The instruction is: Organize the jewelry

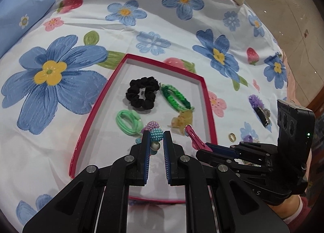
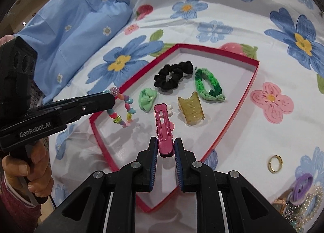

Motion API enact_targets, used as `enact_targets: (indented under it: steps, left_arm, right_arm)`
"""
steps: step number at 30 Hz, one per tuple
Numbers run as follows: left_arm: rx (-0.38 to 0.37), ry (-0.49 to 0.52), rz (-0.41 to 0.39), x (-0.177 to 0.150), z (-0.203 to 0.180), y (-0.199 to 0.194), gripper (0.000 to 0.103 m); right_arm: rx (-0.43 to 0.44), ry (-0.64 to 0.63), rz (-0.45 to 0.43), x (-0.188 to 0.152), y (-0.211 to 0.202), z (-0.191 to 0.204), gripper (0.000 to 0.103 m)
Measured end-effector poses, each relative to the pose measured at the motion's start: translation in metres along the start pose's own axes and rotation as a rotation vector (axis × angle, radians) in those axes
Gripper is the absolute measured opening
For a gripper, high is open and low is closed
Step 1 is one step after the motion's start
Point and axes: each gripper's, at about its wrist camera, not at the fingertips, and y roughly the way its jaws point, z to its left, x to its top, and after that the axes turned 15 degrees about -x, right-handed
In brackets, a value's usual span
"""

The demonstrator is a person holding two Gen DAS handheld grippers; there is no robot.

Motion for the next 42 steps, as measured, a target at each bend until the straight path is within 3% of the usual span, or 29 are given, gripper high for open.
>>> enact_targets:
  steps: [16,35,42]
  left_arm:
    - [0.036,-0.022,0.065,-0.008,0.029,0.031,0.011]
    - [0.057,-0.05,0.093,-0.011,0.034,0.038,0.011]
    - [0.065,-0.051,0.088,-0.011,0.031,0.032,0.014]
  right_arm:
    - [-0.119,-0.145,0.063,0.011,0.036,0.02,0.017]
    - [-0.094,-0.149,0.082,0.014,0.039,0.018,0.018]
    - [-0.093,-0.15,0.077,0.013,0.038,0.02,0.024]
